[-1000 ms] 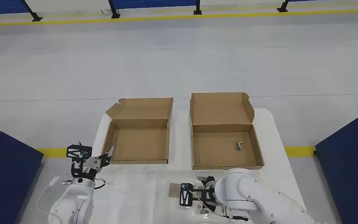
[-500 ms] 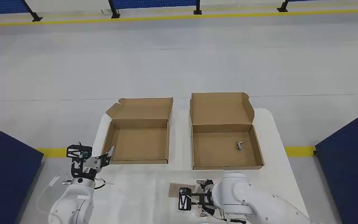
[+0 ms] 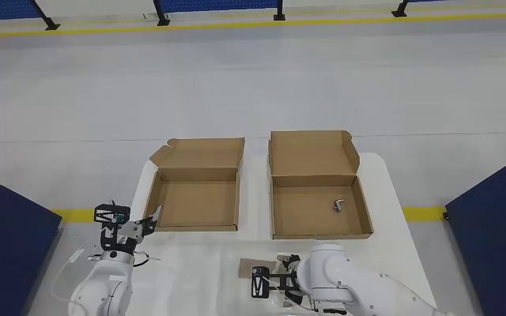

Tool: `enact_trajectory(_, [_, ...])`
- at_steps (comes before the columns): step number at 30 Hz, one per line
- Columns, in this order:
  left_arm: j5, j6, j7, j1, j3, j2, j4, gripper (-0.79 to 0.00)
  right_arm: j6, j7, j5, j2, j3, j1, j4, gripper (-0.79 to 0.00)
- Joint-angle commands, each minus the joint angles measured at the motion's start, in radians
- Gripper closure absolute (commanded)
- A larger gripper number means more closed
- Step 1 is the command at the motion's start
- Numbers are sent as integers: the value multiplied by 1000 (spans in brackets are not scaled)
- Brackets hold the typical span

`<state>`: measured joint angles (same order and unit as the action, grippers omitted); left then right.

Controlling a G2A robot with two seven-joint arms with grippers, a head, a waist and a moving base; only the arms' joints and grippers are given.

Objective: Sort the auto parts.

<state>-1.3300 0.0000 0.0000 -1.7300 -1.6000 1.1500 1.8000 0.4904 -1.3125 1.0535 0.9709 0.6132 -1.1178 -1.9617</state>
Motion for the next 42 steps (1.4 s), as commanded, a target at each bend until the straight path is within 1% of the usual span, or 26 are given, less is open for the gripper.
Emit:
enact_trajectory(1, [0,0,0,0,0,0,0,-785,8,12,10,2,-8,0,16,-785])
enact_trajectory(6, [0,0,0,0,0,0,0,-785,18,20,1,11,-25,14,45,-785])
enact_trajectory(7, [0,0,0,0,0,0,0,-785,20,23,-3,13,-27,17,51,-754])
enact_trajectory(8, [0,0,0,0,0,0,0,-785,23,25,-4,15,-30,20,55,-671])
enact_trajectory(10, [0,0,0,0,0,0,0,-785,23,25,-7,19,-36,26,65,-653])
enact_trajectory(11, [0,0,0,0,0,0,0,-785,23,24,-10,21,-40,27,70,-591])
enact_trajectory(12, [0,0,0,0,0,0,0,-785,24,20,-12,23,-45,30,75,-582])
enact_trajectory(13, [0,0,0,0,0,0,0,-785,23,16,-14,25,-49,32,80,-526])
enact_trajectory(14, [0,0,0,0,0,0,0,-785,22,13,-17,27,-54,35,85,-443])
enact_trajectory(17, [0,0,0,0,0,0,0,-785,20,6,-33,35,-67,45,107,-388])
enact_trajectory(18, [0,0,0,0,0,0,0,-785,19,5,-38,38,-70,49,114,-385])
enact_trajectory(20, [0,0,0,0,0,0,0,-785,16,-1,-50,44,-79,59,131,-443])
enact_trajectory(22, [0,0,0,0,0,0,0,-785,11,-6,-59,50,-90,70,145,-437])
enact_trajectory(23, [0,0,0,0,0,0,0,-785,9,-8,-62,54,-95,75,151,-456])
enact_trajectory(24, [0,0,0,0,0,0,0,-785,8,-9,-67,57,-101,80,156,-456])
enact_trajectory(25, [0,0,0,0,0,0,0,-785,7,-10,-70,60,-106,85,162,-440])
enact_trajectory(26, [0,0,0,0,0,0,0,-785,7,-10,-73,63,-111,90,167,-456])
enact_trajectory(27, [0,0,0,0,0,0,0,-785,7,-10,-77,66,-115,94,171,-443])
enact_trajectory(29, [0,0,0,0,0,0,0,-785,7,-11,-85,71,-123,102,179,-394])
enact_trajectory(36, [0,0,0,0,0,0,0,-785,-4,-21,-112,83,-148,128,204,-369])
enact_trajectory(42, [0,0,0,0,0,0,0,-785,-20,-37,-122,84,-160,138,202,-357])
